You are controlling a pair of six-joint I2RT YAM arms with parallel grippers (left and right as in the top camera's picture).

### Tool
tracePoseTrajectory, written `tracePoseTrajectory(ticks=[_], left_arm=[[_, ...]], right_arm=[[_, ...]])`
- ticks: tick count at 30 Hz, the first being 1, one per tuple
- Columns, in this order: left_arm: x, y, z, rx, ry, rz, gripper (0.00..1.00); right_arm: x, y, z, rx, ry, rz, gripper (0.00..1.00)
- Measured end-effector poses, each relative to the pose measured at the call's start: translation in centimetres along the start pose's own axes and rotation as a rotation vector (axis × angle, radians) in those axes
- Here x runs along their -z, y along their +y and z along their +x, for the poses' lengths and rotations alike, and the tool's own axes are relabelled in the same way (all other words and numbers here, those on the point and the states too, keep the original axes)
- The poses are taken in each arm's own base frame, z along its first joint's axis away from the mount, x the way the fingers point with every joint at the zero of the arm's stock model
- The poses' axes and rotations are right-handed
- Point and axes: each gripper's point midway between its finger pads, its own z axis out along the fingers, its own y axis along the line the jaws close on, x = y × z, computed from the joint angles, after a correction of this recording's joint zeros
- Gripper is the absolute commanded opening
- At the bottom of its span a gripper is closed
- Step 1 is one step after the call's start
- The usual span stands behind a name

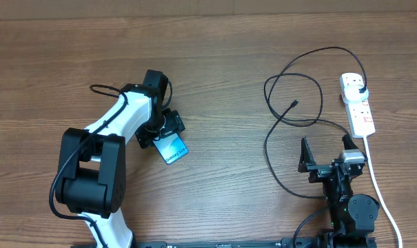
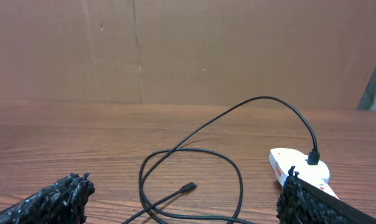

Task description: Plug charger to phone and switch on socket

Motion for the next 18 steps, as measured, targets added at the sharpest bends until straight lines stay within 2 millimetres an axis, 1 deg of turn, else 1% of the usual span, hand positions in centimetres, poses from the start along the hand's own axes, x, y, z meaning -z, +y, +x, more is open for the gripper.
tracePoseTrajectory(ticks=[8,12,15,18], left_arm=[[0.1,-0.5,-0.5,-0.138,-0.021,0.023,0.90],[0.2,-0.8,-0.7,-0.177,-0.031,0.036,0.97],[0.2,-1.0,-0.7,-0.193,-0.033,0.045,1.00],[0.2,-1.1,-0.7,-0.194,-0.032,0.049,1.00]], right_arm=[[0.0,0.0,0.0,0.000,0.000,0.000,1.00],[0.0,0.0,0.0,0.000,0.000,0.000,1.00],[0.0,0.0,0.0,0.000,0.000,0.000,1.00],[0.0,0.0,0.0,0.000,0.000,0.000,1.00]])
